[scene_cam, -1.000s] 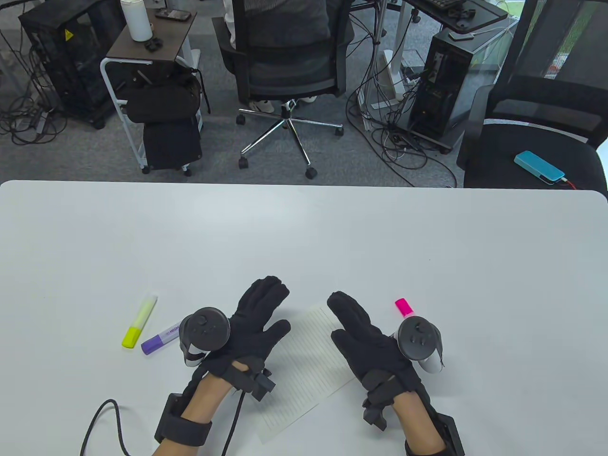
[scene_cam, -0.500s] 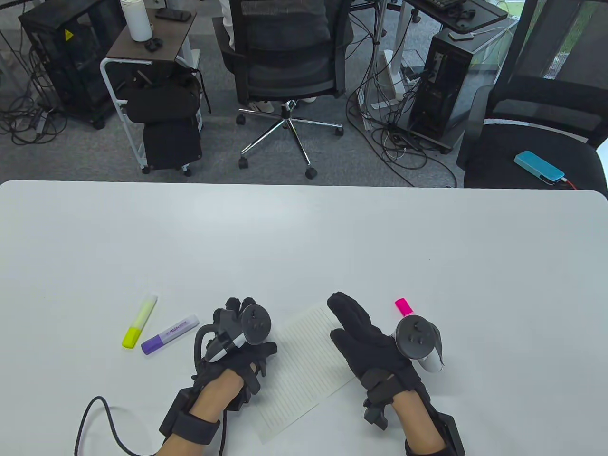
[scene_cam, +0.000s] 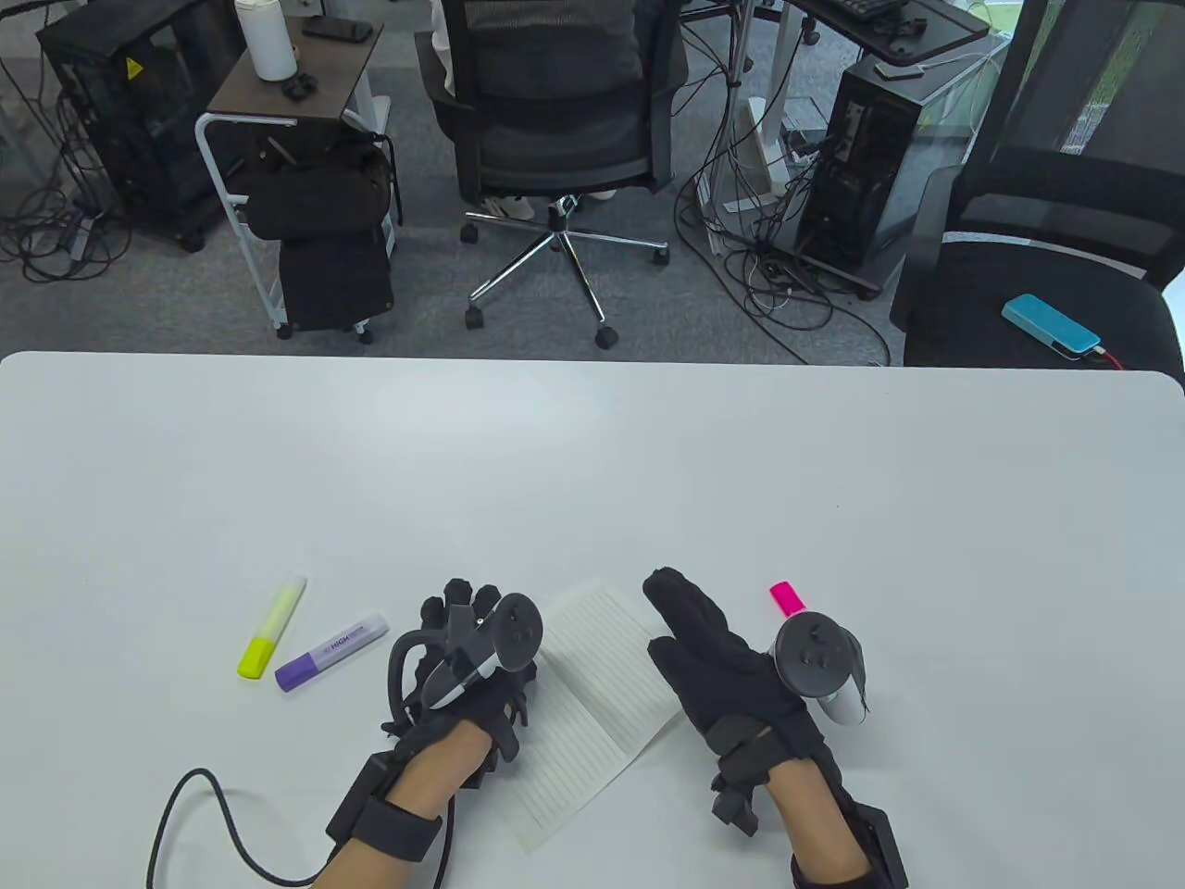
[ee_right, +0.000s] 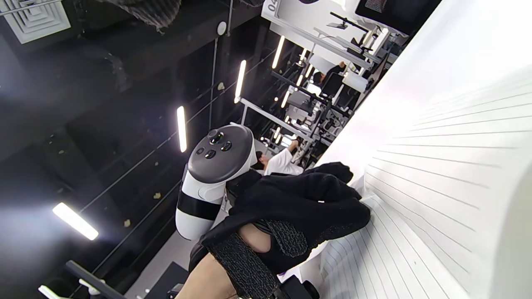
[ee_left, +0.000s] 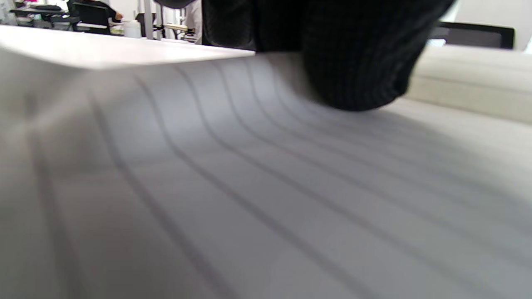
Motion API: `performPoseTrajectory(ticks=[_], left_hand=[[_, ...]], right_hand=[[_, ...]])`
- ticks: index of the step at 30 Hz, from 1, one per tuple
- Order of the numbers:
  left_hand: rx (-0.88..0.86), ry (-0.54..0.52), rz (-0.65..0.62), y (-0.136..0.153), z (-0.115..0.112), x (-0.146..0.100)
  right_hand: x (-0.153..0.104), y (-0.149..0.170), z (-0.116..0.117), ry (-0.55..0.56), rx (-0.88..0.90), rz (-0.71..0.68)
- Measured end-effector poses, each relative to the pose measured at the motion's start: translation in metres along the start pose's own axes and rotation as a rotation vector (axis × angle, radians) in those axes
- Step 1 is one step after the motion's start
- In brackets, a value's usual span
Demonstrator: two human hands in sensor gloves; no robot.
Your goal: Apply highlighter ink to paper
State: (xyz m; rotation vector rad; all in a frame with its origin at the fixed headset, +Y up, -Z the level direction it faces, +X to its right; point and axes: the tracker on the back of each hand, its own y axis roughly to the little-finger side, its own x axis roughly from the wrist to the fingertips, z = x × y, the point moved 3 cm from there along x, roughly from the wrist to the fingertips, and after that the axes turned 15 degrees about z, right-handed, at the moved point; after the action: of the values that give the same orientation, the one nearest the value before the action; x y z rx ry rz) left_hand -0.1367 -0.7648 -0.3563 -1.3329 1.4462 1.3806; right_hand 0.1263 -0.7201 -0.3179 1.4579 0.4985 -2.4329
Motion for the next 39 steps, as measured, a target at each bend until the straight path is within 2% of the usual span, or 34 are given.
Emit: performPoseTrajectory(ticks=[5,11,17,24,26,27,29,33,36,39], left_hand=[[-0.339,0.004,0.109,0.026,0.021,0.006],[-0.478,-0.026,0.241,0.035,0.038,0.02],[-0.3,-0.056,0.435,0.018,0.034,0.044],[-0.076,0.021,0.581,-0.001,0.013,0.059],[-0.007,0.087,0.622,-0.001,0.001,0.061],[0.008,0.103,0.63,-0.001,0.0,0.061],[-0.038,0.065,0.612,-0.005,0.001,0.059],[0.044,0.017,0.447,-0.017,0.004,0.063],[-0.006,0.149,0.453,-0.013,-0.003,0.064],[-0.006,0.141,0.454,-0.011,-0.001,0.062]], right_hand=[[-0.002,-0.002,-0.006,0.018,0.018,-0.01],[-0.005,-0.005,-0.013,0.039,0.039,-0.018],[-0.005,-0.001,-0.018,0.052,0.056,-0.011],[-0.004,0.0,-0.016,0.042,0.055,0.001],[-0.004,0.0,-0.016,0.04,0.054,0.003],[-0.004,0.0,-0.016,0.039,0.054,0.003],[-0.004,0.001,-0.016,0.039,0.056,0.004],[-0.004,0.001,-0.015,0.033,0.053,0.009],[-0.003,0.001,-0.014,0.028,0.051,0.01],[-0.003,0.002,-0.013,0.023,0.047,0.015]])
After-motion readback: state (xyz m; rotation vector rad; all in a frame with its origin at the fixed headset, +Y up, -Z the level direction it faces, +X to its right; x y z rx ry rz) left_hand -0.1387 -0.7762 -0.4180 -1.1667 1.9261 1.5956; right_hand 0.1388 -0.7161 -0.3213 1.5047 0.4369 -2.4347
